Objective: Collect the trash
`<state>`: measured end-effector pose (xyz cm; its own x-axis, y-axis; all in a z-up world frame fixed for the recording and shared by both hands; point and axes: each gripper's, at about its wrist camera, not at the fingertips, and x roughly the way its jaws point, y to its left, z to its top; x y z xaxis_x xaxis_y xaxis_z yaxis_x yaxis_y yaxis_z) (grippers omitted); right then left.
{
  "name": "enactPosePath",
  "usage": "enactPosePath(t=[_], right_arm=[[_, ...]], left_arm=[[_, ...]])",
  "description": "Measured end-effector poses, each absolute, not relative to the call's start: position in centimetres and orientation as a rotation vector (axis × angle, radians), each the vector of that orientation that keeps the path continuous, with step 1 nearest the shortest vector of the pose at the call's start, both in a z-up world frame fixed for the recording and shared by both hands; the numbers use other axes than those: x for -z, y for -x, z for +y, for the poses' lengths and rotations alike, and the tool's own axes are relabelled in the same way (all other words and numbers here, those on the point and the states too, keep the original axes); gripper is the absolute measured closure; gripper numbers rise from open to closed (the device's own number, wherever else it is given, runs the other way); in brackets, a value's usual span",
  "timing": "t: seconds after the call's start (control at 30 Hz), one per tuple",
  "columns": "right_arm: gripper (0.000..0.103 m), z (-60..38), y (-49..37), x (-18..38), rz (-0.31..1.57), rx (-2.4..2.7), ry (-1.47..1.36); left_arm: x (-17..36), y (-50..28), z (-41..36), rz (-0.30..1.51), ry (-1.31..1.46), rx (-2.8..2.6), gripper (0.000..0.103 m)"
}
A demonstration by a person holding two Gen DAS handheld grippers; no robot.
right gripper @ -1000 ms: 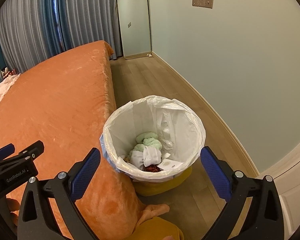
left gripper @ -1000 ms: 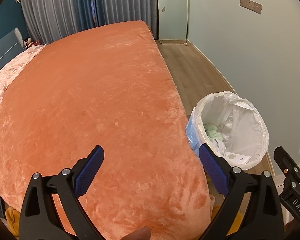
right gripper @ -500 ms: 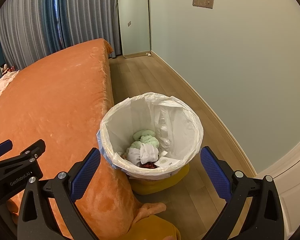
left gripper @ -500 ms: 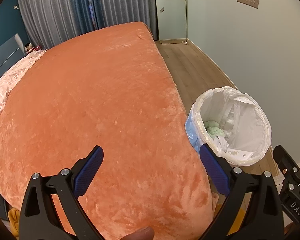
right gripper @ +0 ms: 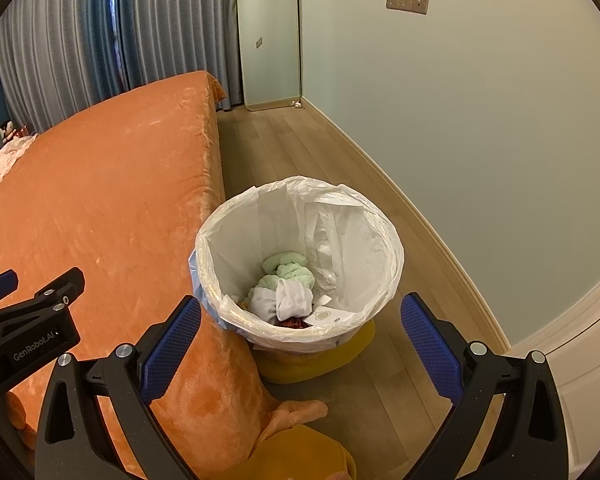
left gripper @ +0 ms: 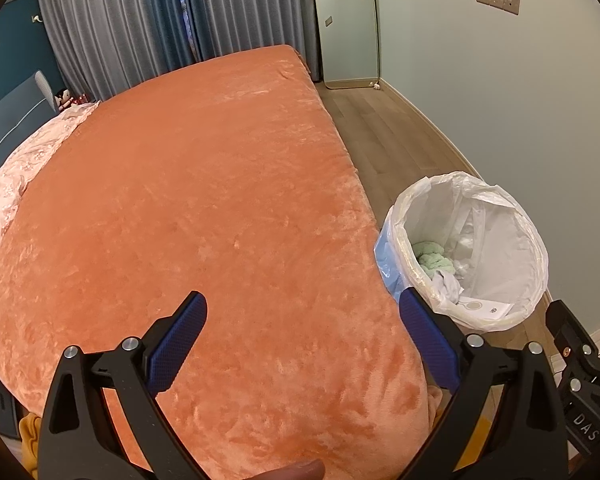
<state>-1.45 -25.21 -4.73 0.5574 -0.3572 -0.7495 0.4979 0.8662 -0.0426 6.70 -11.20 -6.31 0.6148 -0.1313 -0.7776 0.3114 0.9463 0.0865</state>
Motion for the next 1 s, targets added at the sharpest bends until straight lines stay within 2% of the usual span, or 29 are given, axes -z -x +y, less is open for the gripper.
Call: enactPosePath(t=[1.0], right_arm=[[0.007, -25.28, 1.82, 5.49, 0.856, 0.517, -0.187]], left_arm=[[7.18, -5.77, -12.12, 0.888, -0.243, 0.266, 0.011]])
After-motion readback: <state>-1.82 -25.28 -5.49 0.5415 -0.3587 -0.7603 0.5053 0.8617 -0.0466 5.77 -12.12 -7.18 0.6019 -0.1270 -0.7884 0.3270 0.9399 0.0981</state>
